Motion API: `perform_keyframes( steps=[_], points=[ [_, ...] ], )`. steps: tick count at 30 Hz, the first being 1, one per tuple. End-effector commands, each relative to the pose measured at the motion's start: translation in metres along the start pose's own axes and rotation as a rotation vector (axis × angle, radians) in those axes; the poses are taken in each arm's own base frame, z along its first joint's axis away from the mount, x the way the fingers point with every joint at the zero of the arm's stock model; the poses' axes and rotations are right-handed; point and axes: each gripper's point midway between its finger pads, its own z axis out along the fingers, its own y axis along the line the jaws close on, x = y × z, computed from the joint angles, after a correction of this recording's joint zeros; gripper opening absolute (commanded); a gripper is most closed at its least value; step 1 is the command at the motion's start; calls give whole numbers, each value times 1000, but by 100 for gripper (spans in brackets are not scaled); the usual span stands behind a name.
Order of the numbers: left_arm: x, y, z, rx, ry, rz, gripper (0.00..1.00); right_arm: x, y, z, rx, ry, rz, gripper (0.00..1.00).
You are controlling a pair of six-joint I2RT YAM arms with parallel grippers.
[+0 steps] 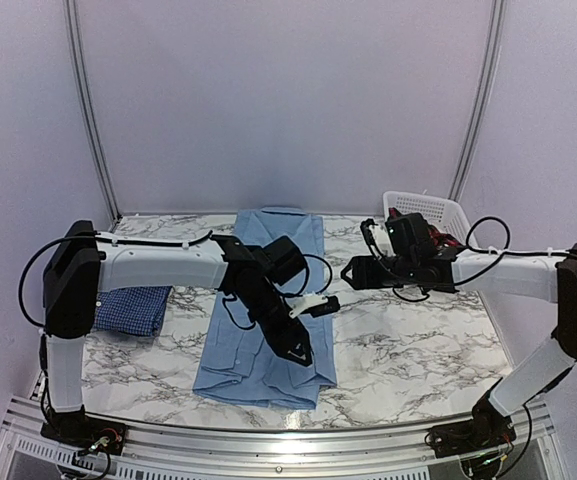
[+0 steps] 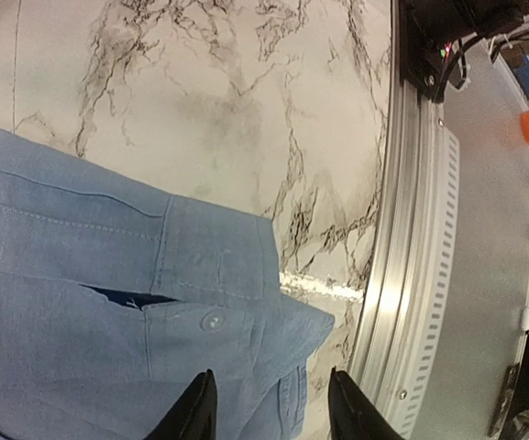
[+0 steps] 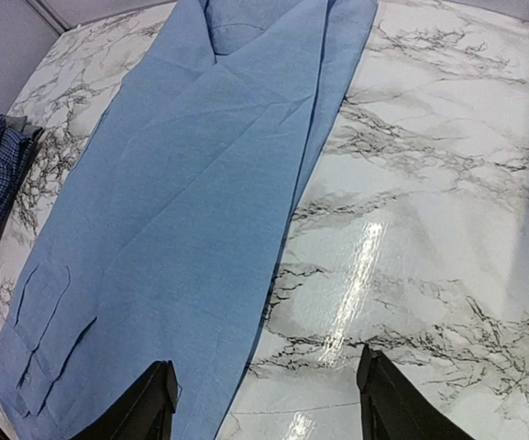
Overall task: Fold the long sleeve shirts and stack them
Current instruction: Adjust the sleeve of the rectangle-folded shirt.
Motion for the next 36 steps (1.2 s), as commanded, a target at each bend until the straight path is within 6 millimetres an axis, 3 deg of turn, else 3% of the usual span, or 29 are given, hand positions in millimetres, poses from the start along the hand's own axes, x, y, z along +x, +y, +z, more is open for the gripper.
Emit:
perform_keyframes(
  steps=[1, 4, 10, 14, 17, 22, 28, 36],
  points=[
    [-1, -6, -22, -51, -71, -5, 47, 26, 19, -11, -42, 79, -60, 63],
    [-2, 7, -39, -119, -163, -87, 48, 54, 31, -16, -59, 151, -92, 63],
    [1, 85, -85, -319, -399, -453, 51, 100, 64, -30, -166, 243, -107, 61],
    [-1, 142, -112, -451, -518, -647, 51, 112, 80, -31, -188, 261, -116, 57],
    [-4, 175, -120, -501, -571, -744, 51, 113, 95, -32, -206, 257, -125, 57],
    [-15, 190, -114, -467, -591, -787, 52, 130, 106, -33, -184, 293, -150, 56],
    [-11, 214, -114, -495, -624, -857, 52, 142, 124, -30, -169, 317, -180, 54],
    [-15, 246, -106, -497, -639, -890, 51, 158, 114, -11, -57, 384, -185, 57]
  ],
)
